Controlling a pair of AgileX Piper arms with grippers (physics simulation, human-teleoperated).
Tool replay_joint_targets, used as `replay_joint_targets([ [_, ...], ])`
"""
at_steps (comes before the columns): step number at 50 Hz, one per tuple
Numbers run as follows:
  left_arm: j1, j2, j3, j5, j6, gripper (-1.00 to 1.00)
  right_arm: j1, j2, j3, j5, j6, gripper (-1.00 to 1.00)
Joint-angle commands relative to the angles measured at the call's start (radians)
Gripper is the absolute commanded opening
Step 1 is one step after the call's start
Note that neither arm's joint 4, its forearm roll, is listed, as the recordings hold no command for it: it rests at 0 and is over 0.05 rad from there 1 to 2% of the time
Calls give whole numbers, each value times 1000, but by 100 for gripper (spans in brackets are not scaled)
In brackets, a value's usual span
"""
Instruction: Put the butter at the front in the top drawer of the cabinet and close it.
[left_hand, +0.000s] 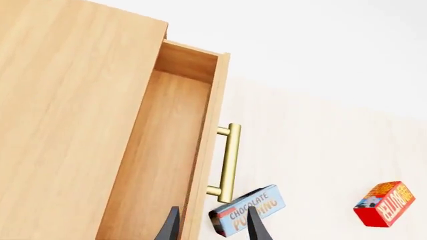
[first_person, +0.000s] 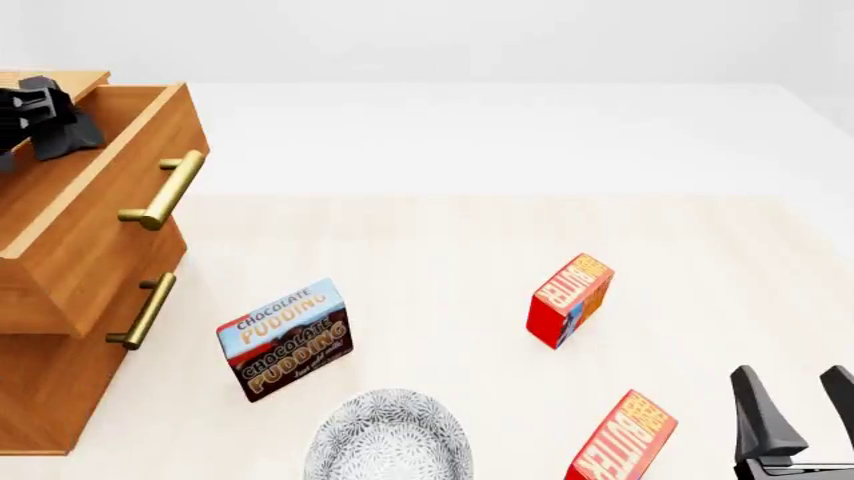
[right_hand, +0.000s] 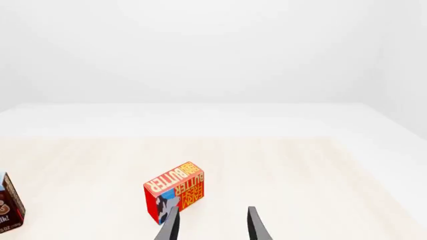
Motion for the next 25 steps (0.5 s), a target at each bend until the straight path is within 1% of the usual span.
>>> replay_joint_targets([
  [1,16,8,58,-30,-26,100,0,-2,1,0,0,100],
  [11,18,4,121,-62,-36,100,0,-2,1,0,0,100],
  [21,10,26,134,-77,-44,100,0,-2,1,0,0,100],
  [25,-8,31,144,-88,-53,100,0,-2,1,0,0,100],
])
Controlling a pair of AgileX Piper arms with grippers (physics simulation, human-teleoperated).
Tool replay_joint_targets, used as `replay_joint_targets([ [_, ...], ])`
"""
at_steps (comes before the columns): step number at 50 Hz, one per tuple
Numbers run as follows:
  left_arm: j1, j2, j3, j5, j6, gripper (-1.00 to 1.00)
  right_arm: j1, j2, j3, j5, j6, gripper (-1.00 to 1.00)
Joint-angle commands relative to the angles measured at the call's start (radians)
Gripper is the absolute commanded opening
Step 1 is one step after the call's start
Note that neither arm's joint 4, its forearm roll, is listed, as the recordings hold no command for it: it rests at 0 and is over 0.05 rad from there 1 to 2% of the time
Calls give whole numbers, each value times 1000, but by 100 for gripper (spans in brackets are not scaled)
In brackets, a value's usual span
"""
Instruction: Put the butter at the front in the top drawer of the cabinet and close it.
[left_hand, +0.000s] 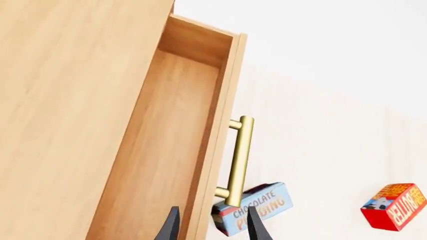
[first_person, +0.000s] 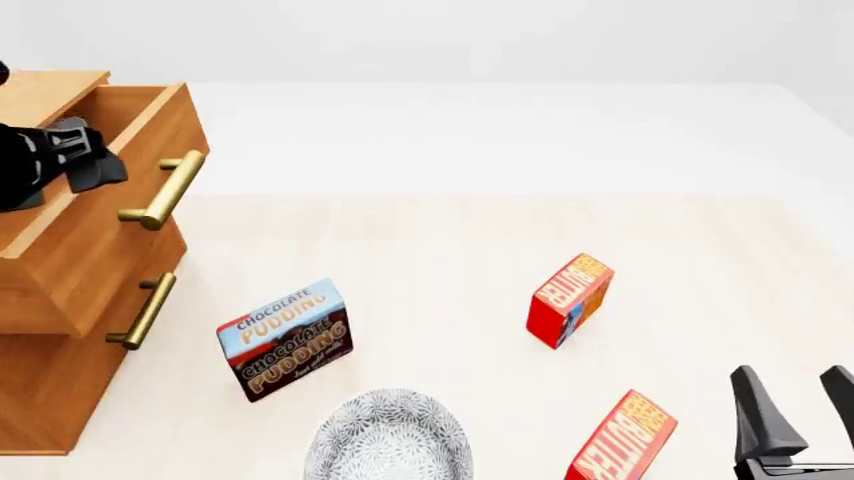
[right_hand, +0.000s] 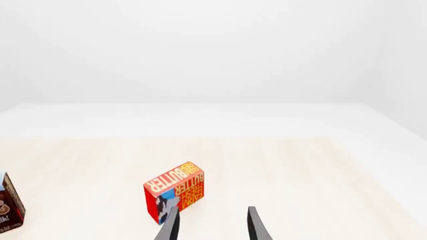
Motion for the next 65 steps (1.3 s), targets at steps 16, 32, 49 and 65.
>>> replay_joint_targets([
  [16,-75,47,55,-49,-35,100,0,-2,1,0,0,100],
  [32,-118,73,62,-70,-55,100,0,-1,1,1,0,100],
  [49,-237,90,64,-86,-102,100,0,-2,1,0,0,100],
  [65,-303,98,62,-88,-115,100,0,-2,1,0,0,100],
])
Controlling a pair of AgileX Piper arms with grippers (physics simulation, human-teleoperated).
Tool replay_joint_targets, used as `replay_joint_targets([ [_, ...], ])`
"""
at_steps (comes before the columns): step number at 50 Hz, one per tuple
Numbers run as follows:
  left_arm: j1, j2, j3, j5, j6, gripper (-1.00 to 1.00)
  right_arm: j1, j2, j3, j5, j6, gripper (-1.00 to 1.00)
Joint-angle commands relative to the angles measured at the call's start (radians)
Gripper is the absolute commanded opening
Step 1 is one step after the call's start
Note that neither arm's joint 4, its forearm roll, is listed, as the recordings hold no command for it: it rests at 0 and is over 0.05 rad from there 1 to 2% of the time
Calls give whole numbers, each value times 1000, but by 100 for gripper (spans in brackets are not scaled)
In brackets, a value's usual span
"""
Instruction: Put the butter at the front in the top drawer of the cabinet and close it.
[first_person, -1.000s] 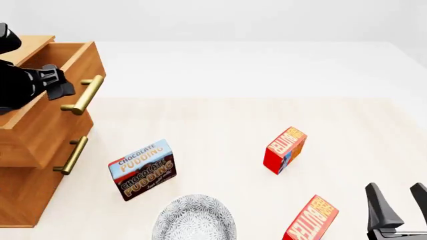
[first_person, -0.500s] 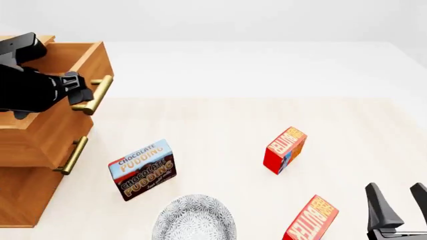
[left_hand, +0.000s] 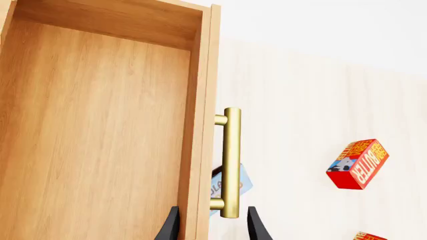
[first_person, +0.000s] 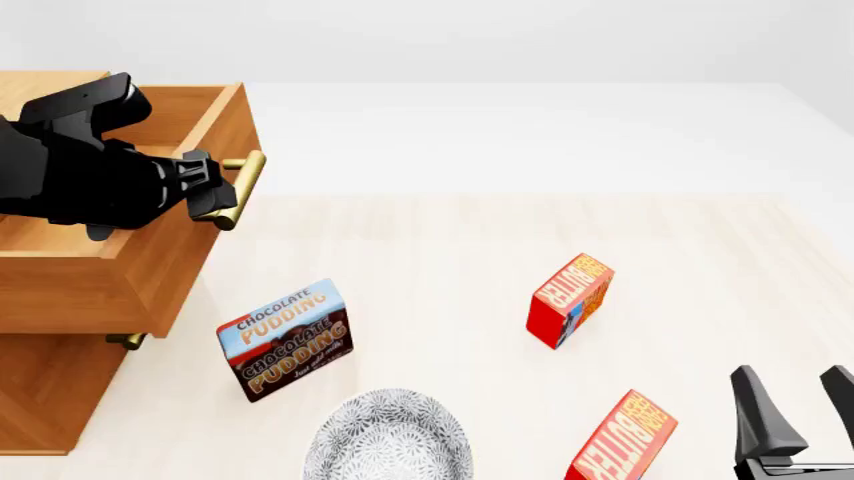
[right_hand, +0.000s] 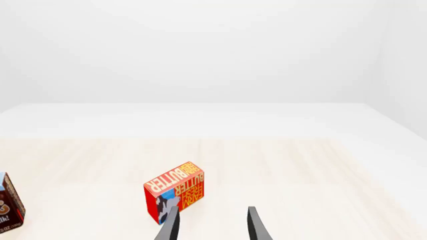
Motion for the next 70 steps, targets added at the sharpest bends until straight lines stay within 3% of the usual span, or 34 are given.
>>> replay_joint_targets([
  [1,-56,3,6,-6,-15,100,0,-2,1,0,0,100],
  [33,-114,23,-24,-8,-6,100,0,-2,1,0,0,100],
  [35,-184,11,-17,-30,-47,100,0,-2,1,0,0,100],
  [36,-139,26,-26,-12,-15,100,0,-2,1,0,0,100],
  [41,-137,34,-28,-10,-9,100,0,-2,1,0,0,100],
  [43,-197,1,-4,-37,-58,100,0,-2,1,0,0,100],
  [45,-152,26,-20,-13,-15,100,0,-2,1,0,0,100],
  [57,-184,17,-36,-18,-33,100,0,-2,1,0,0,100],
  [70,-133,12,-123,54,26,100,0,-2,1,0,0,100],
])
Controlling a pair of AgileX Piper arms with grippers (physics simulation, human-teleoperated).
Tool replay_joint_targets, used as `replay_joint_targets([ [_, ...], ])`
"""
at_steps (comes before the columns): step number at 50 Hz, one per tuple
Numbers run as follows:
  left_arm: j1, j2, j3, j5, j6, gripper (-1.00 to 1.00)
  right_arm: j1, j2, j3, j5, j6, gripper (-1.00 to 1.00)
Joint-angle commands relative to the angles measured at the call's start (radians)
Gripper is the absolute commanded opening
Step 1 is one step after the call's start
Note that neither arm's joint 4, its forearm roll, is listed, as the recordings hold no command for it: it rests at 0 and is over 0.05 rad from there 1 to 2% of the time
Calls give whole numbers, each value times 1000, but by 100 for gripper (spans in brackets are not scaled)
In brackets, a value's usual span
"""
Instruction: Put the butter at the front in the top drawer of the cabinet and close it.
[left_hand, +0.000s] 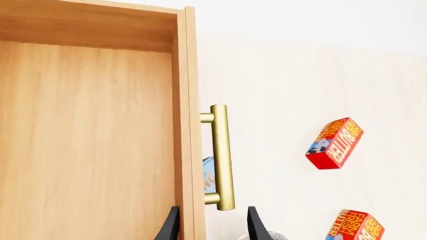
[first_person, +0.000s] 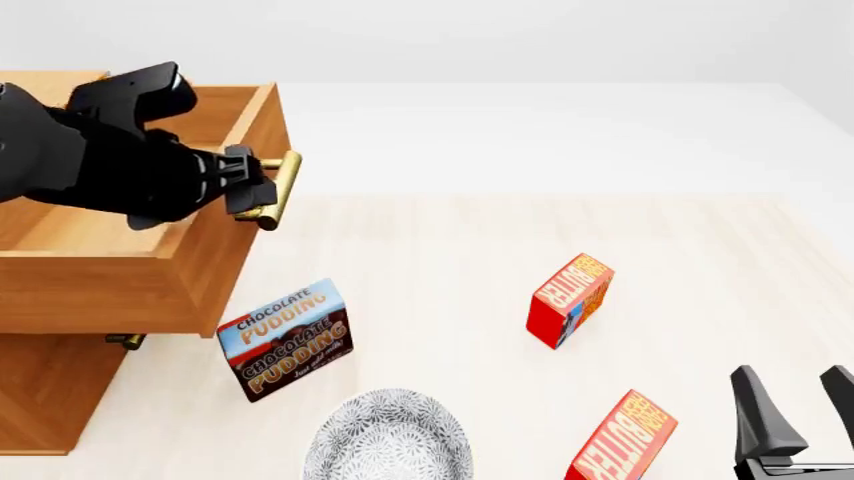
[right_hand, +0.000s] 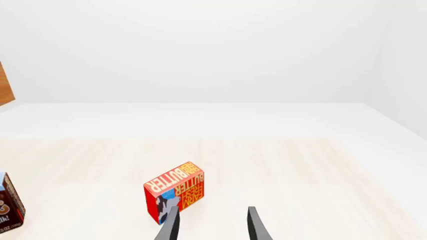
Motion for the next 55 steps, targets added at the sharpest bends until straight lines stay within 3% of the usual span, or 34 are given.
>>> replay_joint_targets([
  [1,10,-18,-75,38,52,100,0,-2,1,0,0,100],
  [20,-31,-37,-168,108,88,100,0,-2,1,0,-1,100],
  [31,-30,-51,-227,166,174,100,0,-2,1,0,0,100],
  [42,-125,-28,-260,183,233,100,1,0,2,-3,-1,100],
  [55,-237,32,-289,130,281,100,1,7,1,-8,-1,100],
])
